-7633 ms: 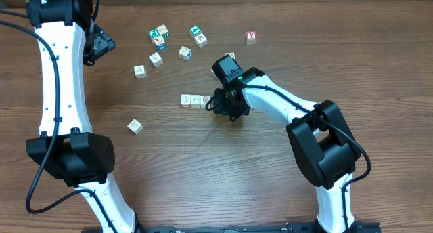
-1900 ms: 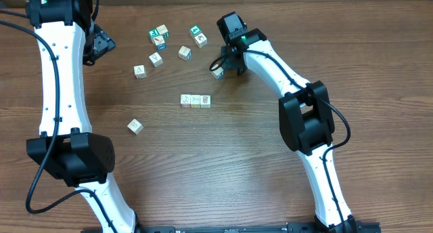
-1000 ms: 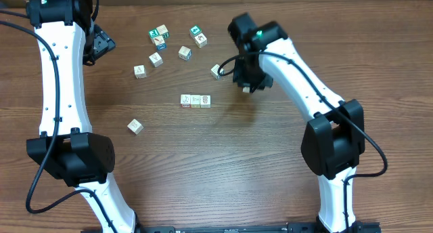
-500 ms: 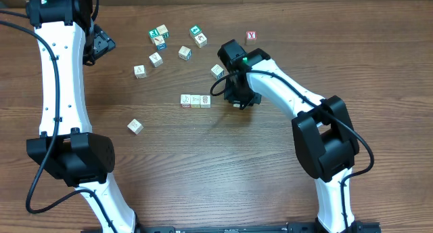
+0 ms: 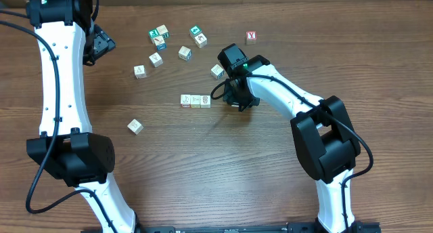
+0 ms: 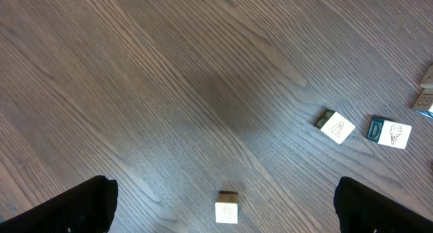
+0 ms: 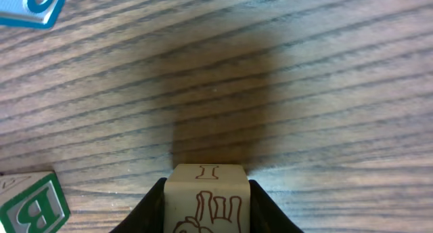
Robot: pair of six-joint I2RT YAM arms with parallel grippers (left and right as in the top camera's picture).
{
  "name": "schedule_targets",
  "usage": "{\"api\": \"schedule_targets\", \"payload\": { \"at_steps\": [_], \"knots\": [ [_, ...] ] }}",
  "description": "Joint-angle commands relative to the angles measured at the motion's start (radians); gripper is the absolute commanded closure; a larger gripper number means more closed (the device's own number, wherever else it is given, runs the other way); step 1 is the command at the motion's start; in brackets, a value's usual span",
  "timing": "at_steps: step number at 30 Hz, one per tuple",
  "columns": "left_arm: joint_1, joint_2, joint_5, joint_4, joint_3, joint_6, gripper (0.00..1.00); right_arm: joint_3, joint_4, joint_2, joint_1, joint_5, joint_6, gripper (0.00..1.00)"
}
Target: Form a horizontal line
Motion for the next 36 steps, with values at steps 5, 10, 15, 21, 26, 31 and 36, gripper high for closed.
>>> {"api": "schedule_targets", "payload": {
  "at_steps": [5, 10, 15, 21, 26, 31, 36],
  "knots": [
    [-0.006, -0.008, 0.000, -0.002, 0.013, 0.022, 0.00, -0.031, 0.006, 0.008, 0.001, 0.005, 0.001, 0.58],
    [-0.006, -0.008, 0.000, -0.002, 0.013, 0.022, 0.00, -0.031, 0.004, 0.008, 0.001, 0.005, 0.001, 0.57],
    [-0.006, -0.008, 0.000, -0.002, 0.013, 0.022, 0.01, 0.047, -0.043, 0.001, 0.001, 0.010, -0.007, 0.56],
    [-0.006, -0.008, 0.000, -0.002, 0.013, 0.022, 0.00, 0.152, -0.098, -0.003, -0.002, 0.059, -0.007, 0.50],
    [-0.006, -0.008, 0.000, -0.002, 0.013, 0.022, 0.00, 0.156, -0.082, -0.003, -0.002, 0.059, -0.007, 0.52],
    [-0.007, -0.008, 0.000, -0.002, 0.013, 0.022, 0.00, 0.153, -0.028, 0.000, 0.004, 0.058, -0.006, 0.96],
    [-0.006, -0.008, 0.000, -0.002, 0.013, 0.022, 0.00, 0.124, 0.055, 0.000, 0.023, 0.059, -0.006, 0.96]
  ]
}}
